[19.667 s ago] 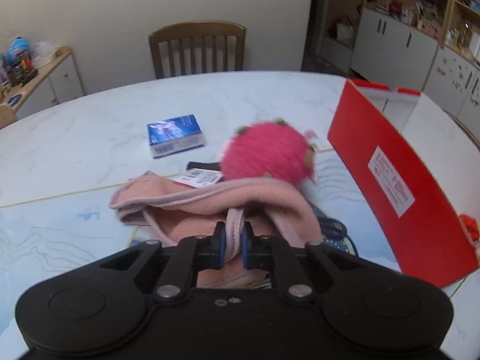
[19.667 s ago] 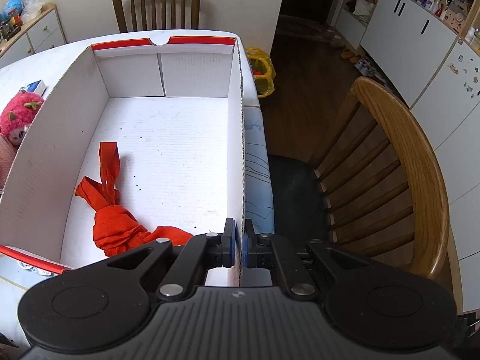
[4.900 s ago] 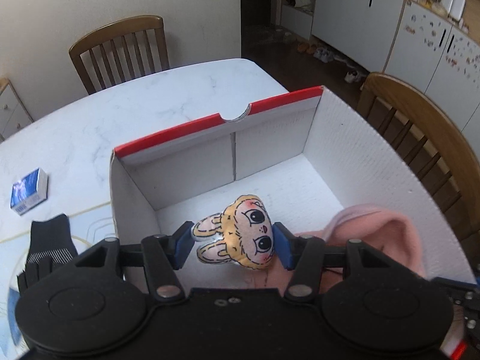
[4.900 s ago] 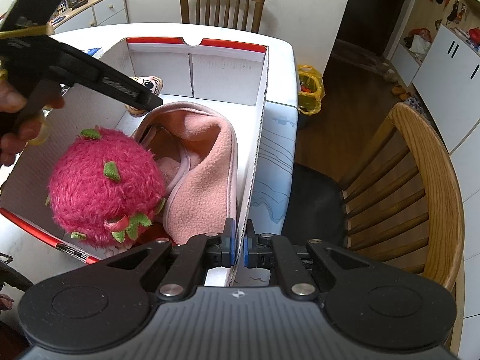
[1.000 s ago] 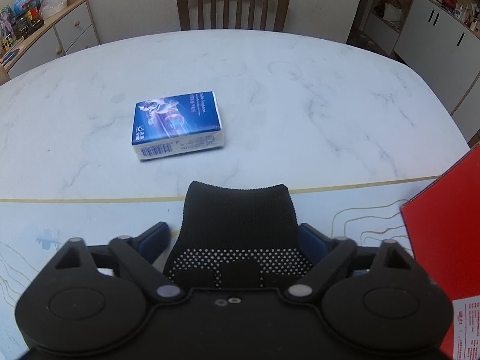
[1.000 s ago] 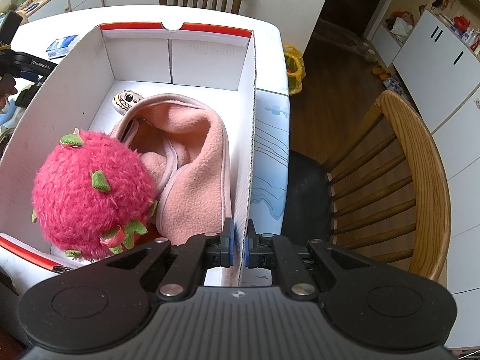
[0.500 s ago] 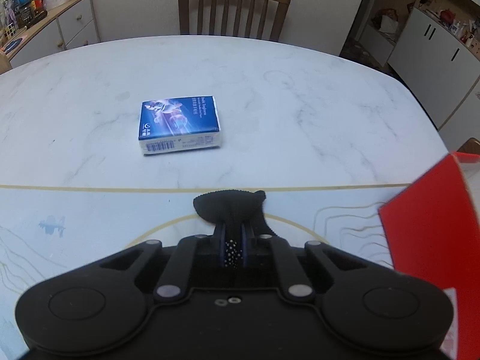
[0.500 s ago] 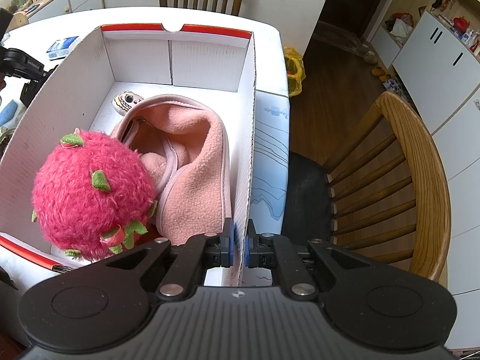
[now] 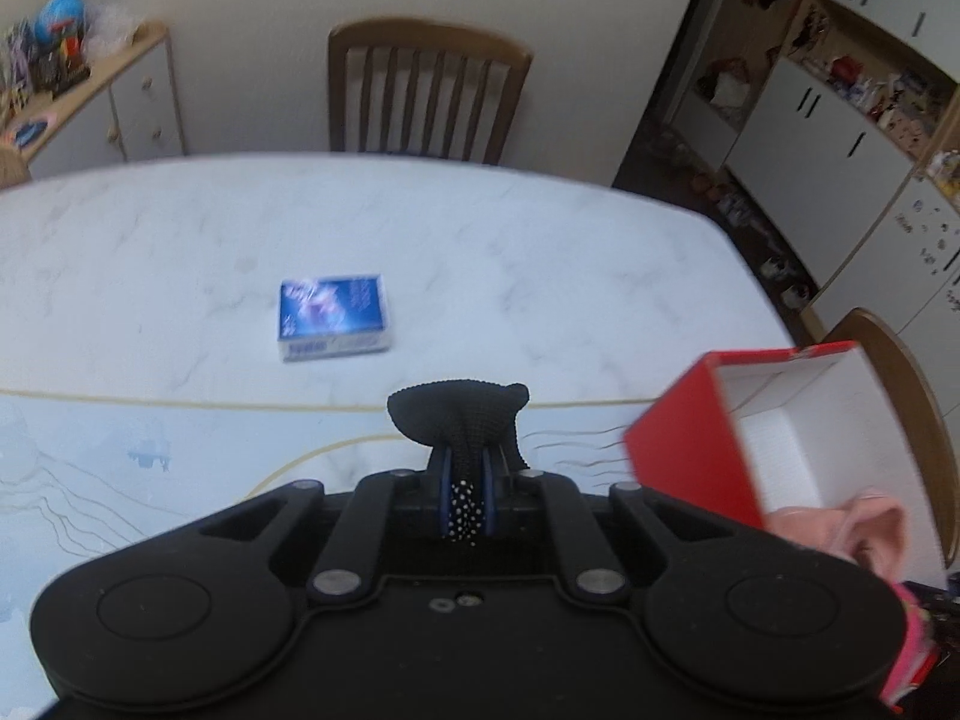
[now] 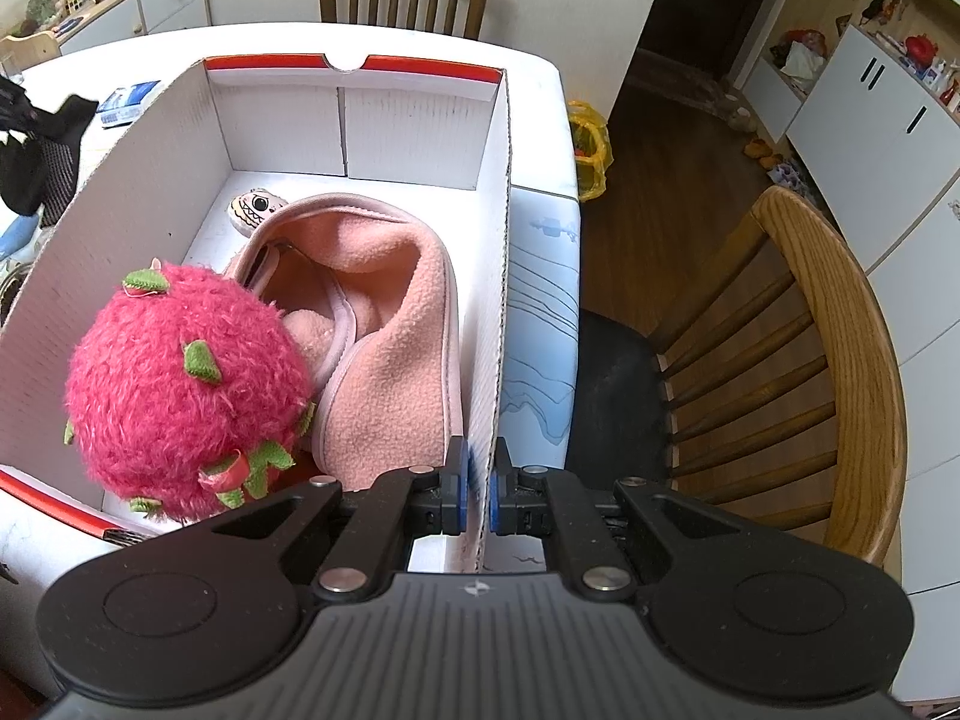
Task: Organize objects
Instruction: 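Lift the black glove into the shoebox and release it onto the scarf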
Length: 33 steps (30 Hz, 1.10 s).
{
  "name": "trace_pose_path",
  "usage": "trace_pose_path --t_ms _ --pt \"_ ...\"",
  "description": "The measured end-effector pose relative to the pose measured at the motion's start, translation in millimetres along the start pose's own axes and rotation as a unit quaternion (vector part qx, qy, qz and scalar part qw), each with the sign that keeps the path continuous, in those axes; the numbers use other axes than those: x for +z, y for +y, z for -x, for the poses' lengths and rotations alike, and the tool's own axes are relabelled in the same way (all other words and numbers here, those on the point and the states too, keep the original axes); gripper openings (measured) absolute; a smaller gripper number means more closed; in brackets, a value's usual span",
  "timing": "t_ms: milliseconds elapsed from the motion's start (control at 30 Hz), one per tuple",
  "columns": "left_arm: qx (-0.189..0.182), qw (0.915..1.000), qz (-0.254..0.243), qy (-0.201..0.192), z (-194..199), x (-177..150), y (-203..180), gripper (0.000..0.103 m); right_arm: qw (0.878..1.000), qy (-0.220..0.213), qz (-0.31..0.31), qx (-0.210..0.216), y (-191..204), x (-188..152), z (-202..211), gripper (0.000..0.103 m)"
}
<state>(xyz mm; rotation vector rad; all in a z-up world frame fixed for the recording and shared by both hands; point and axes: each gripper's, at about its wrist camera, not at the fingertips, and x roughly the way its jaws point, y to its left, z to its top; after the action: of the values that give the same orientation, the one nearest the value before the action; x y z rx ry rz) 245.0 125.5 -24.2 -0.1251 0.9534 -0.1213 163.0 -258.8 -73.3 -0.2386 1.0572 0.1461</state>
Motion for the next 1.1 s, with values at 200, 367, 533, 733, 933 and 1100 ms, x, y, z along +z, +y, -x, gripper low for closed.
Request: trace_pose_path --t_ms 200,367,533,733,933,1100 --pt "-0.03 0.9992 -0.013 -0.023 29 4 -39 0.007 1.0 -0.006 0.001 0.004 -1 -2 -1 0.006" --pt "-0.061 0.9974 -0.024 -0.029 40 3 -78 0.008 1.0 -0.013 0.001 0.012 -3 -3 0 0.006" --pt "-0.08 0.9957 -0.037 -0.03 38 1 -113 0.008 1.0 -0.017 0.003 0.02 -5 -5 1 0.006" --pt "-0.096 0.9942 -0.041 -0.025 24 -2 -151 0.008 0.999 -0.022 0.001 0.031 -7 -5 2 0.006" --pt "-0.108 0.9929 -0.045 -0.023 4 -1 -181 0.008 0.999 -0.025 0.0 0.039 -9 -7 3 0.006" --pt "-0.109 0.9934 -0.028 -0.02 -16 -2 -190 0.008 0.999 -0.03 0.001 0.041 -10 -8 4 0.006"
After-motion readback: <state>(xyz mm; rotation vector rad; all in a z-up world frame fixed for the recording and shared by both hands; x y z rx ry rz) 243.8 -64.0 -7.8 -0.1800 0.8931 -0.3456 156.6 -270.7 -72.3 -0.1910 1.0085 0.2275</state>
